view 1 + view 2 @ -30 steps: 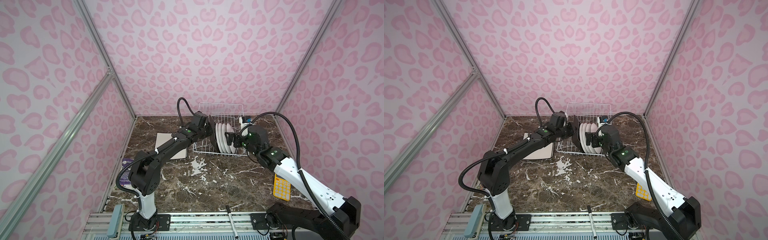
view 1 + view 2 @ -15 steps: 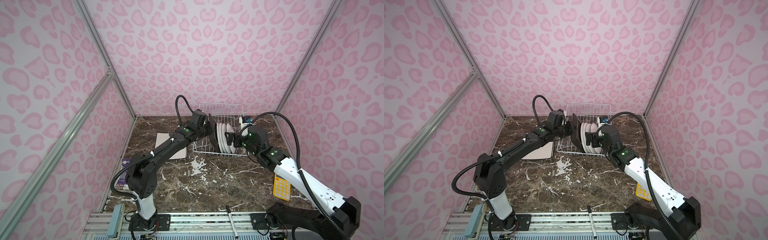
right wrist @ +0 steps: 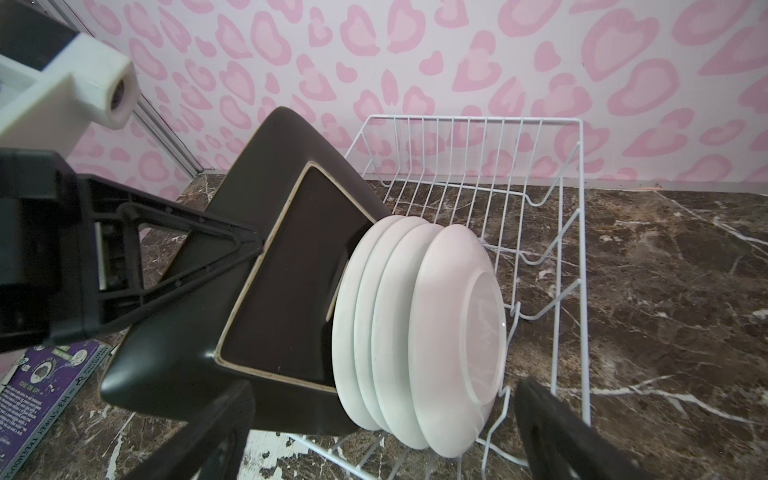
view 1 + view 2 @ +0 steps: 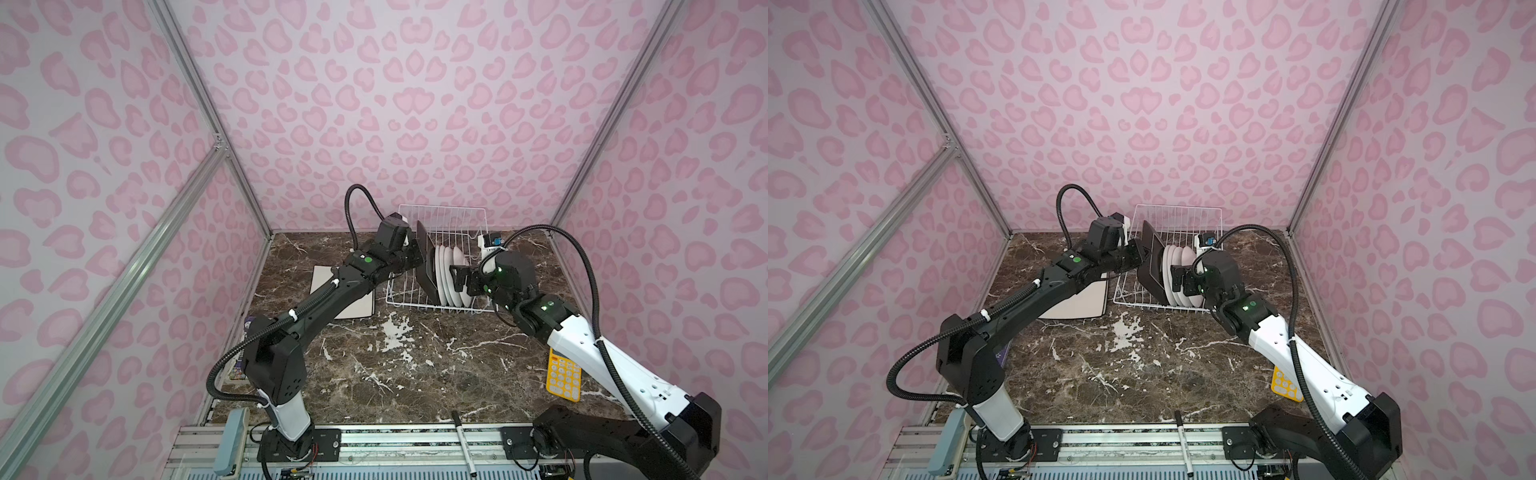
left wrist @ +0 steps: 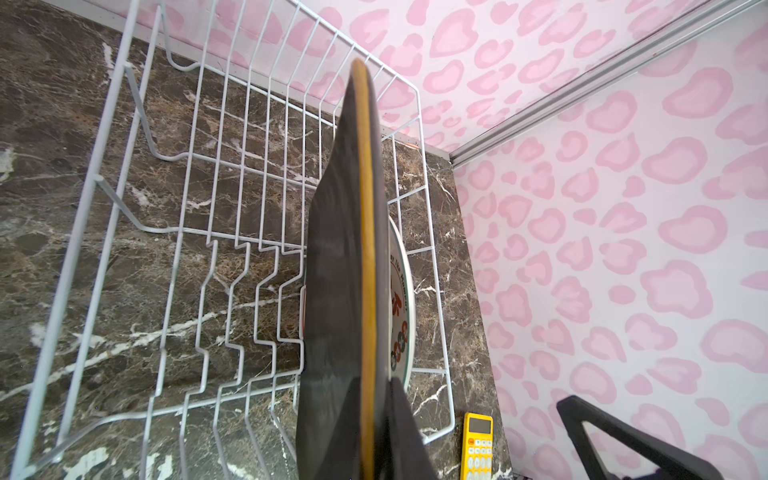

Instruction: Unload the plates from the dish rack

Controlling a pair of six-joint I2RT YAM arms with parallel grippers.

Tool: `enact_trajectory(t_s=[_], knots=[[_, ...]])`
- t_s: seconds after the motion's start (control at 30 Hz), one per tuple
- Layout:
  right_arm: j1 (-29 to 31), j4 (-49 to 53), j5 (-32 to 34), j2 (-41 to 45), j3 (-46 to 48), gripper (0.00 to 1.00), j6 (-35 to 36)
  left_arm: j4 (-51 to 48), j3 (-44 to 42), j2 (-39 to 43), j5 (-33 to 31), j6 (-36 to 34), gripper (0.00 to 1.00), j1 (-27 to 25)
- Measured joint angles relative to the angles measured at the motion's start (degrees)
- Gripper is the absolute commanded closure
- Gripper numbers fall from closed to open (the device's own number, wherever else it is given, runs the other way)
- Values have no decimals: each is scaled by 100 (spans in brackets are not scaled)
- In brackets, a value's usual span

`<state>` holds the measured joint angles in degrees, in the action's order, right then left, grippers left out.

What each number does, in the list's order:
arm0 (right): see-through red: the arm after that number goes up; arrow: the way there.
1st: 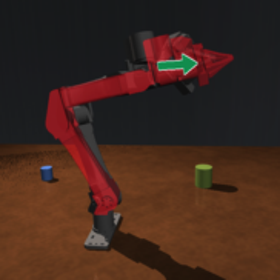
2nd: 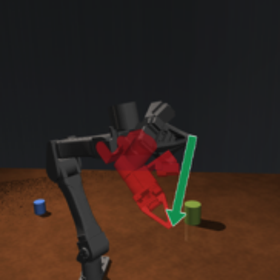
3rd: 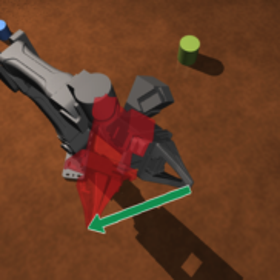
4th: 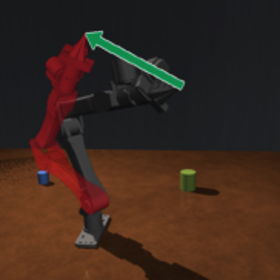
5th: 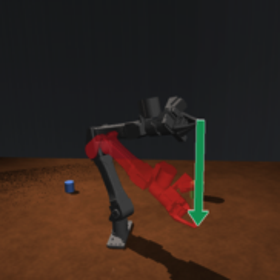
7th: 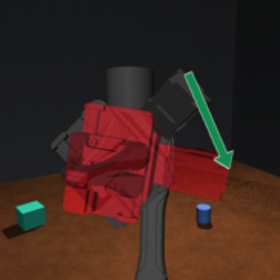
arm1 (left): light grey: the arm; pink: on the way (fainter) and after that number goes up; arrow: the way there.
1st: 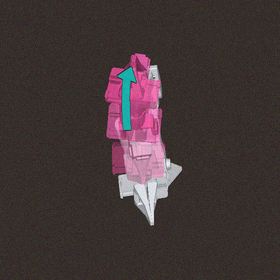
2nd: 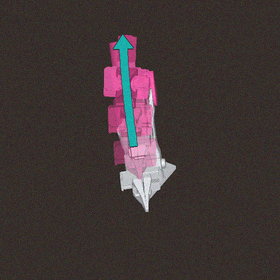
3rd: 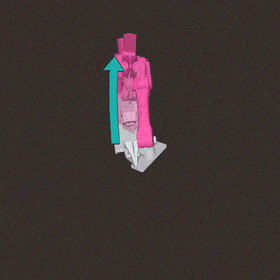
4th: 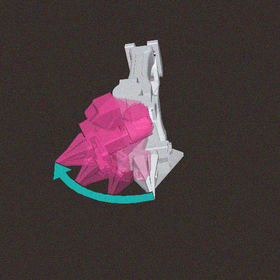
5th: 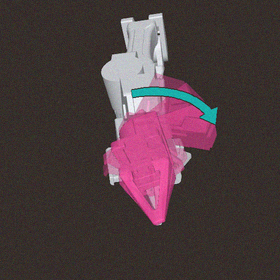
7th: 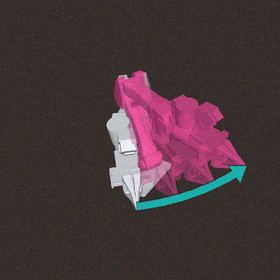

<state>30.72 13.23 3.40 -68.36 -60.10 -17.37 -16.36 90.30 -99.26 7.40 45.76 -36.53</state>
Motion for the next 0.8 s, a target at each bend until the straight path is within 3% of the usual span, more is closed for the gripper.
enact_trajectory(t_s=[0.8], knots=[[-2, -9, -2, 0, 24, 1, -101, -107, -22, 638, -315, -503, 96, 0]])
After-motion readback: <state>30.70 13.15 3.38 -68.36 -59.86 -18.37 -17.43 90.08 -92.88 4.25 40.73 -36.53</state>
